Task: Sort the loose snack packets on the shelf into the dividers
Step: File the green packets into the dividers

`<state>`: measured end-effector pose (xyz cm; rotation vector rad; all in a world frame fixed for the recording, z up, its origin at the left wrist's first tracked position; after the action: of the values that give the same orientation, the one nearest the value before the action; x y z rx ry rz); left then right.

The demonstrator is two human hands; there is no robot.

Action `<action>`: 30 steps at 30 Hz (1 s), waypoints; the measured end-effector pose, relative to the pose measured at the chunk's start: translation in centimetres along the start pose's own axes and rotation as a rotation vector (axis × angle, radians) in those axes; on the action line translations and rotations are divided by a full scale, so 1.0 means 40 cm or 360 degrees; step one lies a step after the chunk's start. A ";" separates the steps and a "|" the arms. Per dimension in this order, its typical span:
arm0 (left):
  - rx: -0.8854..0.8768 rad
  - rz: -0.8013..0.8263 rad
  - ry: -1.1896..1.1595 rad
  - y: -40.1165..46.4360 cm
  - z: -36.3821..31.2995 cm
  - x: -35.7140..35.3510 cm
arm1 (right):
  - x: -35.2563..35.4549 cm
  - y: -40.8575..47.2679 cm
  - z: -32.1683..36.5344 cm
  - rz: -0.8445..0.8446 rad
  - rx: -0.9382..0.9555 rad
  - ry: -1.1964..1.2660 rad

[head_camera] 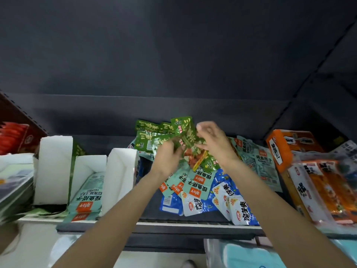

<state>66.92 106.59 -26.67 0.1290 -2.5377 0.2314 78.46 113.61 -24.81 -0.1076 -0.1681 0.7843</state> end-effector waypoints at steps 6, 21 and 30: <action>-0.0087 -0.0095 -0.0188 -0.149 0.065 0.226 | -0.178 0.000 0.103 0.0184 0.0212 -0.0590; -0.0066 -0.0362 0.0272 -0.551 0.358 0.658 | -0.822 0.010 0.170 0.0155 0.0467 -0.0626; -0.0039 0.0127 0.0926 -0.556 0.418 0.605 | -0.885 0.020 0.037 0.0399 -0.0034 -0.1013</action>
<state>40.99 80.55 -23.68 -0.0465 -1.9671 0.2294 53.00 89.11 -27.38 0.1078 -0.7772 1.0494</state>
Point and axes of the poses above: each hand's wrist, its own y-axis towards the middle knuckle, its own x-axis out of the back of the hand, z = x × y, the point moved 7 cm from there along y, towards the middle knuckle, and after that the axes turned 15 degrees about z, right-handed, at the moved point
